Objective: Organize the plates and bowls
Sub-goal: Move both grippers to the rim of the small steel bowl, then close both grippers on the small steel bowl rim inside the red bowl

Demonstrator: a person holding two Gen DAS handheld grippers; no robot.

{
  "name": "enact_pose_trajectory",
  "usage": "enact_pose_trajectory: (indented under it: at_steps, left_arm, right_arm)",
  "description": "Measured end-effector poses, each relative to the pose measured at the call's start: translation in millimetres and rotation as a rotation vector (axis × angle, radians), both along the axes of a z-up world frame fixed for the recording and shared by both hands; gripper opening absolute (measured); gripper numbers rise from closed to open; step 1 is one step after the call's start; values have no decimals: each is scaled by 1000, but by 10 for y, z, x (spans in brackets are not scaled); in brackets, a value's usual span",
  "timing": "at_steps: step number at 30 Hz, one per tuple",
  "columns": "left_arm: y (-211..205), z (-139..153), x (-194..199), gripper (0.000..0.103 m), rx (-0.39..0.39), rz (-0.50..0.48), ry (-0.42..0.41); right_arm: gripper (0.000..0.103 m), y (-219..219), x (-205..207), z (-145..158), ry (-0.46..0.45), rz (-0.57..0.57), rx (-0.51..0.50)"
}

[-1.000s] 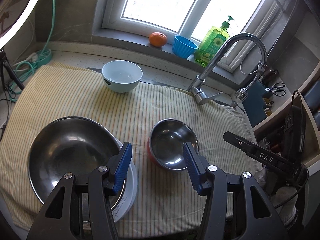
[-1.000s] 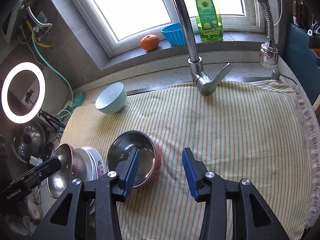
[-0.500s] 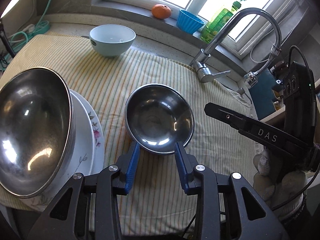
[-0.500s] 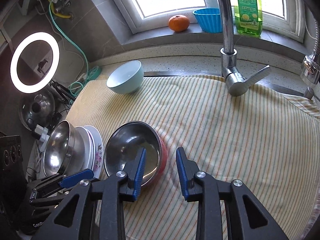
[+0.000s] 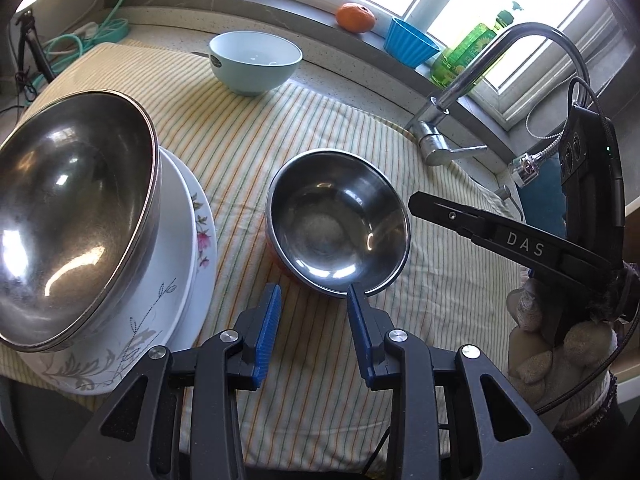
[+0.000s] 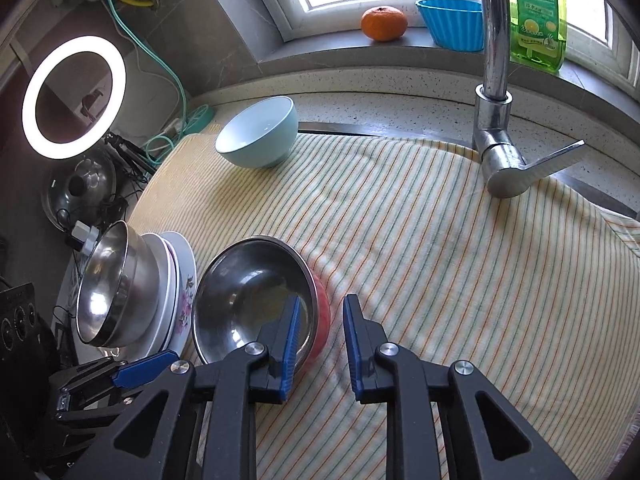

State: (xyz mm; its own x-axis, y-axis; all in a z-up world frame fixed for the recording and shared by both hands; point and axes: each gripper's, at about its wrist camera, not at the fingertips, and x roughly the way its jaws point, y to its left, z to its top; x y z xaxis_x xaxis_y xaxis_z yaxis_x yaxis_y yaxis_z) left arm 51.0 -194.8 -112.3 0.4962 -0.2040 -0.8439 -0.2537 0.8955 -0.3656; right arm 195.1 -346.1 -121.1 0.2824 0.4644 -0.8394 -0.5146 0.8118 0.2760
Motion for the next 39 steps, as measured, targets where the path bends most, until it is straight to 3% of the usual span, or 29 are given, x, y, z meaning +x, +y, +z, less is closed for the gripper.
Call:
enact_pose_trajectory:
  at_steps: [13,22,32,39]
  left_arm:
    - [154,421,-180,31,41,18,-75]
    - [649,706,-463,31,87,140,-137]
    - [1442,729,-824,31,138,323,-109]
    - [1674,678,-862,31,134,327,-86]
  right_arm:
    - [19,115,-75,380,-37,31,74]
    - [20,446,-242,509,-29,88,129]
    - [19,859,-414,472,13,152,143]
    - [19,973,-397,465,14,113,131]
